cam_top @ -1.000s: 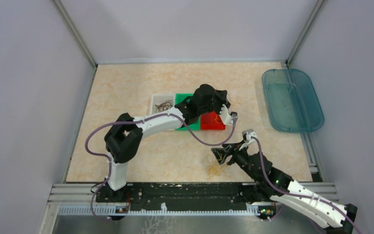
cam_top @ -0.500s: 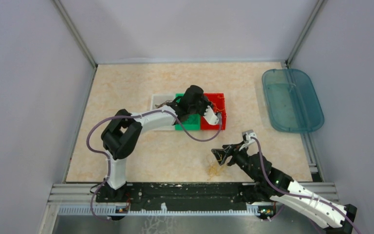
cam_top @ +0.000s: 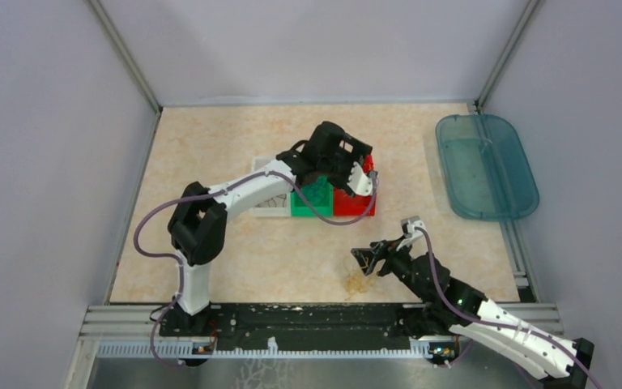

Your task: Untangle the cables

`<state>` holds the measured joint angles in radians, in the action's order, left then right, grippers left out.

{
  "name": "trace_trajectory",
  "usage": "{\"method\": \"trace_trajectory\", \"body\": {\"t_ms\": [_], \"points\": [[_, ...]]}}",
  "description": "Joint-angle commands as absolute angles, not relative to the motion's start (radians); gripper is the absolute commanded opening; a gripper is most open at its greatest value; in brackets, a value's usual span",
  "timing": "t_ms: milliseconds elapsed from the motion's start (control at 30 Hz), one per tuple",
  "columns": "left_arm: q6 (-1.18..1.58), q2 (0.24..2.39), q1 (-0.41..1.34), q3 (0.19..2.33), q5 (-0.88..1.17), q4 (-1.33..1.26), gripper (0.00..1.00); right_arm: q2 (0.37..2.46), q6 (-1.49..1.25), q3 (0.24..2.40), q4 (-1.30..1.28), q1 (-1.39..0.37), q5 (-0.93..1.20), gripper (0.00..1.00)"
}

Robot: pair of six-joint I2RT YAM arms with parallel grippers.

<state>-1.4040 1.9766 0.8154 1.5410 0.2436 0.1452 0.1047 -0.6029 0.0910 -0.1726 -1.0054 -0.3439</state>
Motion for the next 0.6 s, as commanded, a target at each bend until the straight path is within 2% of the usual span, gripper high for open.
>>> {"method": "trace_trajectory", "body": {"t_ms": [0,167,333,400,567], "points": [[-1.257,1.896,0.779,1.708,0.459,0.427,1.0,0.187,-0.581,0.116,-0.098,-1.013,-0.358,0.72],[-1.229,1.782,0.713,1.674,0.604,0.529,1.0,0.301,-0.577,0.136,-0.009,-1.013,-0.344,0.73],[-1.081,1.632,0.677,1.554,0.74,0.559,0.99,0.397,-0.572,0.166,0.064,-1.013,-0.358,0.74],[-0.972,1.544,0.676,1.446,0.799,0.518,0.99,0.458,-0.575,0.205,0.069,-1.012,-0.379,0.74],[-0.527,1.323,0.697,1.134,0.847,0.219,0.99,0.639,-0.559,0.308,0.125,-1.013,-0.398,0.7]]}}
